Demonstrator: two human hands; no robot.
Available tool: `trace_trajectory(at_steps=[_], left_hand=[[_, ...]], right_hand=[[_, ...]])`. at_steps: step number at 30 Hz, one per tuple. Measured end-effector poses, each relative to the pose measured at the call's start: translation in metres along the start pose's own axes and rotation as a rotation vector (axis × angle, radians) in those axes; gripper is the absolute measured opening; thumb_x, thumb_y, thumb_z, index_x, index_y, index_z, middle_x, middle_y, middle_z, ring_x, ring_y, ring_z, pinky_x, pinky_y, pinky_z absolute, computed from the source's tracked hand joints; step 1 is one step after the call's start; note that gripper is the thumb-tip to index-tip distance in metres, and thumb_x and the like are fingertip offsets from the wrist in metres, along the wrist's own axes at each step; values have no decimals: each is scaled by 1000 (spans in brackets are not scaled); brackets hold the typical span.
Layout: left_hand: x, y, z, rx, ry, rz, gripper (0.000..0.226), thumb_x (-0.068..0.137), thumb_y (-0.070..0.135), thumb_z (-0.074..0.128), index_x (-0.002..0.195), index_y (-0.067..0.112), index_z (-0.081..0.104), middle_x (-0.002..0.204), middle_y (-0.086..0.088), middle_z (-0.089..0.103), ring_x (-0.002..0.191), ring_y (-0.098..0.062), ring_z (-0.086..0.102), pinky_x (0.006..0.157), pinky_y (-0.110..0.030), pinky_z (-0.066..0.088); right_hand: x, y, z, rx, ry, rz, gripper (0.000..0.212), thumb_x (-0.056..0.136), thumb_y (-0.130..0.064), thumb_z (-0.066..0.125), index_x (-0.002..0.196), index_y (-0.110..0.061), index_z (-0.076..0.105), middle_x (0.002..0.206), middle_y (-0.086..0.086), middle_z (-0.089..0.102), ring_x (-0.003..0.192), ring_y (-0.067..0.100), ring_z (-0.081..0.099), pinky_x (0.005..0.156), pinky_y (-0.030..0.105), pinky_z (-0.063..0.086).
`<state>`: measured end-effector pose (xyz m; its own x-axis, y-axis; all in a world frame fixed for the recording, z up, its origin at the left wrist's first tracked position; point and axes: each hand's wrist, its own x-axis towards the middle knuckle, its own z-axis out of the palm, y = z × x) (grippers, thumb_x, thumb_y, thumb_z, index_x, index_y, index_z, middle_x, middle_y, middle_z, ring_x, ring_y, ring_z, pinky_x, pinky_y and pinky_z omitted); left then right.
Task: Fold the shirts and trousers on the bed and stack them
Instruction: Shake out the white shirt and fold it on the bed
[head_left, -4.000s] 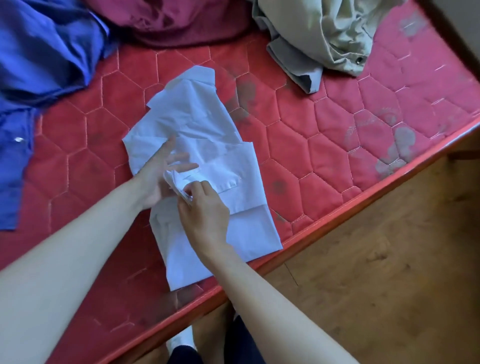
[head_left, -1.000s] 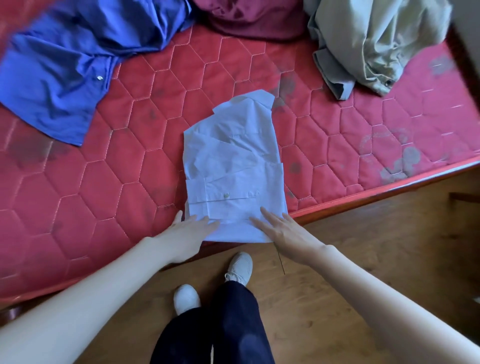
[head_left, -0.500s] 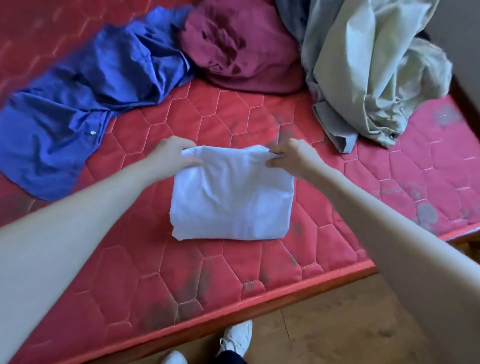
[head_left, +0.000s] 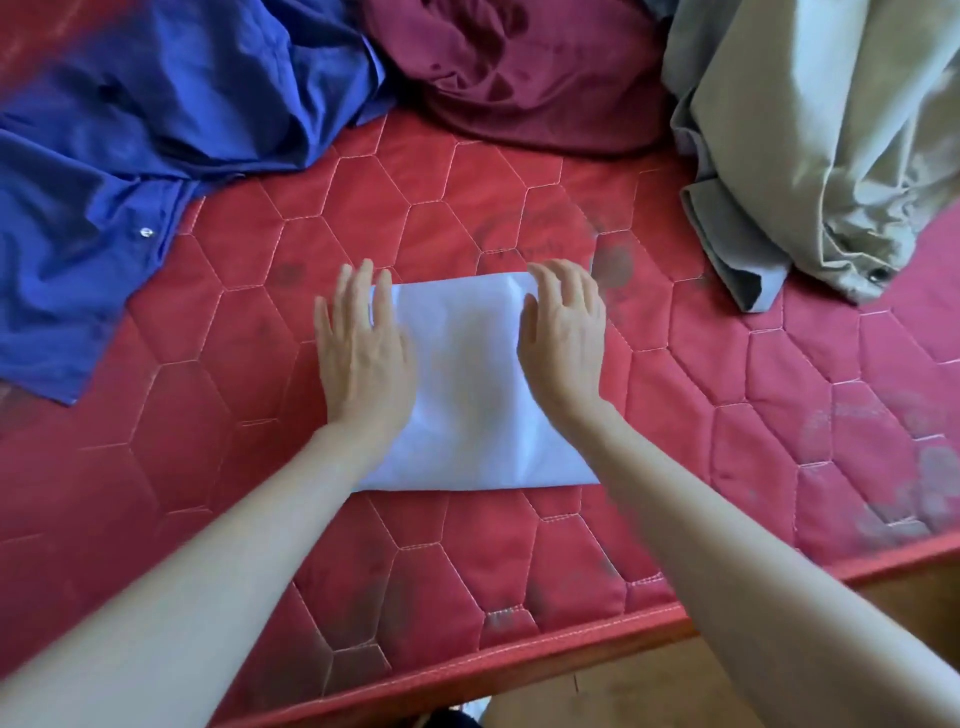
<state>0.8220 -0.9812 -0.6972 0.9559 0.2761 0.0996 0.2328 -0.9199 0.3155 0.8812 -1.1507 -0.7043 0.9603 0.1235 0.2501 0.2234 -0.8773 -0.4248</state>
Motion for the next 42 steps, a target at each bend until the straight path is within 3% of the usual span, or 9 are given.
trace_trajectory(at_steps=[3,5,9,12,17,24,27,30,42], left_hand=[[-56,18,3,31,15,255,51,88,0,45,139,1,47,151,-14,40,142,-34,32,115,-55,23],[-79,18,14,140,-150,291,52,93,11,41,145,5,40,156,-11,31,145,-31,26,116,-55,22],[-84,-12,37,272,-331,238,57,99,31,26,154,16,17,161,-10,13,149,-27,8,120,-53,10],[-90,-31,41,176,-313,137,61,95,34,25,153,17,22,160,-14,17,149,-29,14,119,-52,13],[-102,-69,28,84,-361,-96,56,102,36,15,151,16,-3,163,-8,5,150,-23,3,121,-48,5],[-54,-36,10,141,-181,314,57,98,27,29,151,7,25,160,-12,18,148,-30,15,118,-51,14],[-24,-12,35,207,-303,462,58,100,30,23,155,13,12,163,-5,11,150,-24,9,120,-49,9],[11,-18,62,225,-362,305,60,100,43,16,155,23,5,164,0,4,150,-20,1,120,-48,2],[34,-38,43,58,-269,-102,63,102,38,28,155,16,3,162,-15,-7,149,-34,-7,118,-56,2]], right_hand=[[-59,-32,6,99,-42,-79,35,93,-5,49,127,1,58,134,19,56,130,35,49,109,48,36],[-86,-41,13,114,-236,-70,44,97,-16,42,137,-2,49,146,16,45,140,33,36,116,50,25],[-104,-21,35,-48,-460,-28,53,103,-38,28,153,-23,22,161,3,15,150,21,7,119,50,3],[-110,0,35,-127,-433,87,57,99,-45,13,153,-30,16,162,2,14,150,19,5,120,48,1],[-129,30,13,-297,-431,204,56,100,-43,12,154,-31,10,163,0,4,150,21,1,120,47,-1],[-82,-7,11,-123,-371,14,58,96,-30,20,152,-16,23,160,12,15,149,28,8,120,47,1],[-44,-13,38,-120,-505,-136,54,102,-33,28,154,-22,18,162,4,8,150,23,1,120,47,-2],[-16,10,58,-195,-514,-130,53,104,-38,27,154,-29,12,163,-1,0,149,17,-7,117,36,-15],[-10,37,35,-187,-268,317,60,102,-46,24,155,-23,8,162,10,4,150,23,0,120,46,-2]])
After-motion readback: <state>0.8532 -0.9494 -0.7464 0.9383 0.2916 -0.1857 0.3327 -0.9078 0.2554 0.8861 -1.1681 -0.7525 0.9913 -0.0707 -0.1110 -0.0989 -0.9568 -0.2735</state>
